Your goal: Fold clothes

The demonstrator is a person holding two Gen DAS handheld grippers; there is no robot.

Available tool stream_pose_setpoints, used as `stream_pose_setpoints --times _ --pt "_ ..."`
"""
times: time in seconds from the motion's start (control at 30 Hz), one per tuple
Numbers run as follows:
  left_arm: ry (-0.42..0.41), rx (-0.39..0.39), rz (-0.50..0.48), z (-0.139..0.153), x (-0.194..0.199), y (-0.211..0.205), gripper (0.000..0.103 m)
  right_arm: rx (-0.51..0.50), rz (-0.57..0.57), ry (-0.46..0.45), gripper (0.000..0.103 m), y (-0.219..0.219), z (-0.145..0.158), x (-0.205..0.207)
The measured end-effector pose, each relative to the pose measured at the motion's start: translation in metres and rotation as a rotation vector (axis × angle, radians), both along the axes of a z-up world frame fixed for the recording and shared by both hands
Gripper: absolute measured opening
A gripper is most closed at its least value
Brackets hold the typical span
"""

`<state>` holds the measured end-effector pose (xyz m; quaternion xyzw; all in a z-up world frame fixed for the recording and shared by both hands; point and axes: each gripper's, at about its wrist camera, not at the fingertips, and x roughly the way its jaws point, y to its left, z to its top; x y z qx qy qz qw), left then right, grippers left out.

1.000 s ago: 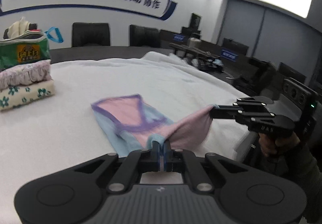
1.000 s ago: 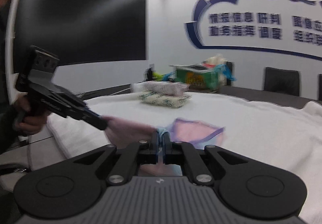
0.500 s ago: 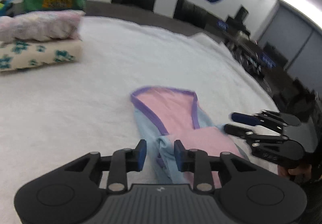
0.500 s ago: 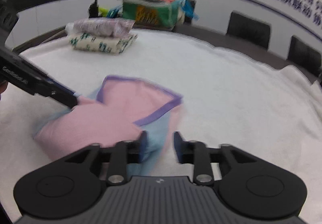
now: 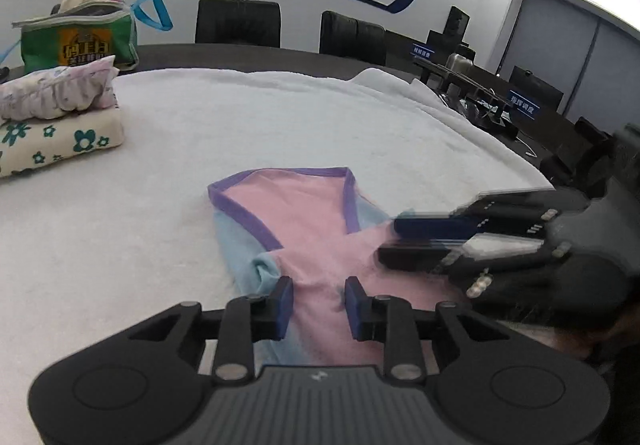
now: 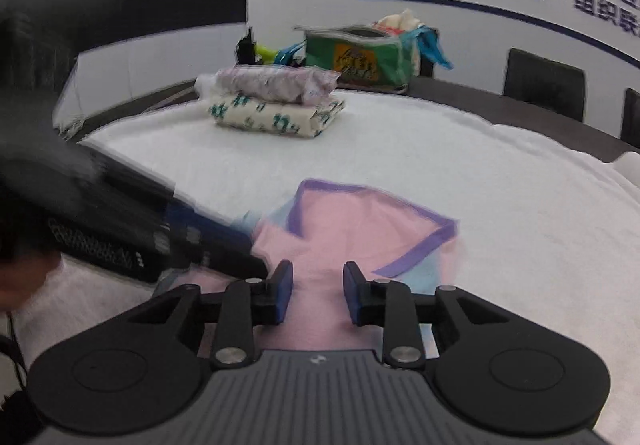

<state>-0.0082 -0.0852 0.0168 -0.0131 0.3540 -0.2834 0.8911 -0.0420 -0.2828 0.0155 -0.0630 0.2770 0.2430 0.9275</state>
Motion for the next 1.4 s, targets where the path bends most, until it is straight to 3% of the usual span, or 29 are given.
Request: stream_pose_setpoints --times 0.23,0.3,0.43,0.53,0.6,0.7,0.8,0.83,0.9,0.97,1.03,1.17,1.3,1.4 --pt "-0.035 0.036 -0.017 -0.005 -0.009 -0.006 0.026 0.045 -0.038 0.076 0.024 -0.020 -0.017 0.004" --pt "-0.030 0.037 -0.012 0.004 -0.011 -0.003 0.026 0.039 -0.048 0.063 0.024 -0.020 -0.012 0.001" --pt "-0.109 0.023 0.024 0.026 -0.011 0.007 0.028 0.024 -0.024 0.000 0.028 -0.015 0.002 -0.008" --pt "-0.063 0.034 0.056 0.021 -0.003 0.010 0.025 0.003 -0.008 0.082 0.030 -0.009 -0.012 0.004" --pt "-0.032 0.033 0.080 0.017 0.001 0.014 0.029 0.008 -0.018 0.089 0.035 -0.011 -0.011 0.005" --pt "0.003 0.023 0.120 0.016 0.010 0.022 0.028 0.008 -0.075 0.014 0.045 -0.023 0.006 -0.002" --pt "0.008 -0.003 0.148 0.036 0.042 0.027 0.045 0.015 -0.124 -0.007 0.045 -0.039 0.019 0.017" --pt "0.026 -0.001 0.139 0.040 0.056 0.025 0.055 0.025 -0.129 0.009 0.045 -0.043 0.019 0.031" --pt "0.089 0.012 0.131 0.037 0.087 0.015 0.055 0.065 -0.135 0.069 0.045 -0.050 0.017 0.068" --pt "0.124 0.091 0.168 0.027 0.109 0.003 0.049 0.081 -0.146 0.135 0.044 -0.053 0.011 0.101" --pt "0.091 0.150 0.217 0.020 0.118 -0.003 0.042 0.086 -0.152 0.197 0.035 -0.054 0.003 0.127" --pt "0.119 0.103 0.165 0.007 0.119 0.001 0.002 0.089 -0.105 0.261 0.009 -0.053 -0.013 0.141" --pt "0.068 0.068 0.190 0.011 0.101 0.014 0.001 0.063 -0.073 0.188 0.004 -0.058 -0.007 0.119" --pt "0.000 -0.052 0.167 0.036 0.064 0.033 0.001 0.071 -0.035 0.081 0.004 -0.066 0.010 0.087"
